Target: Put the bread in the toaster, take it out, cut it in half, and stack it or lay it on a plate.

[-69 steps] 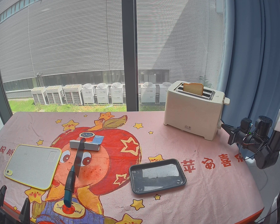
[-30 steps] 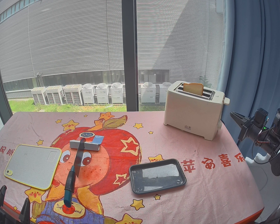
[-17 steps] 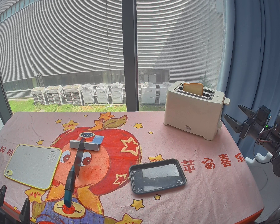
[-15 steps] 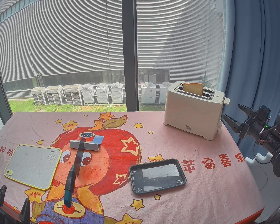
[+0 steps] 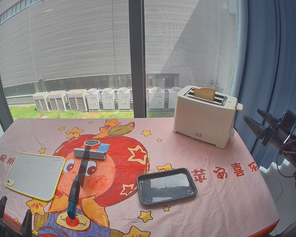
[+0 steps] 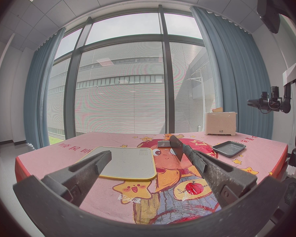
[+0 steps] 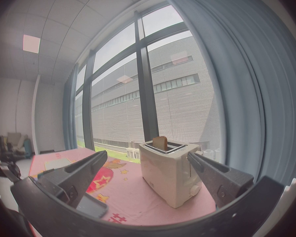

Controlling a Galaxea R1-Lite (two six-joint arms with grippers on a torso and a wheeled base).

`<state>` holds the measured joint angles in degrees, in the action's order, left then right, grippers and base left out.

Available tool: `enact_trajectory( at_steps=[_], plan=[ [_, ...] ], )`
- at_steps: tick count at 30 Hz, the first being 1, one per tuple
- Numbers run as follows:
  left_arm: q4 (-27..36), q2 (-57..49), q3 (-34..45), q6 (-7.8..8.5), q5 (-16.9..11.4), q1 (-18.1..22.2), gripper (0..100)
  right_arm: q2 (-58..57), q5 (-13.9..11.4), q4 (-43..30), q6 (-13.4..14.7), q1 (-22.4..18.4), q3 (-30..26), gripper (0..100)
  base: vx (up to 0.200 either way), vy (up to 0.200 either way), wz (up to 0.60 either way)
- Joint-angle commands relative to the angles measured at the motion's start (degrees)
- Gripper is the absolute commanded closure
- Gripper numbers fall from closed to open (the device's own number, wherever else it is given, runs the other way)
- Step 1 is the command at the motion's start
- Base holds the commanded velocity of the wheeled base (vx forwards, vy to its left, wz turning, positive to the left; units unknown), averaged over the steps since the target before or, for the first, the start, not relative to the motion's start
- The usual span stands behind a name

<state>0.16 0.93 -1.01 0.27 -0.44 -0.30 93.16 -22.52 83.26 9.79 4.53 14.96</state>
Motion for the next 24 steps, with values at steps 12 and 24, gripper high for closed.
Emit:
enact_trajectory(
  at_steps=[12, 24],
  plan=[
    [0.0, -0.9, 1.0, 0.0, 0.0, 0.0, 0, -9.9, 5.2, 0.2, 17.0, 1.0, -6.5, 0, 0.0, 0.0, 0.0],
    [0.0, -0.9, 1.0, 0.0, 0.0, 0.0, 0, -9.5, 1.9, -0.5, 14.2, 4.3, -4.9, 0, 0.0, 0.0, 0.0]
  ],
)
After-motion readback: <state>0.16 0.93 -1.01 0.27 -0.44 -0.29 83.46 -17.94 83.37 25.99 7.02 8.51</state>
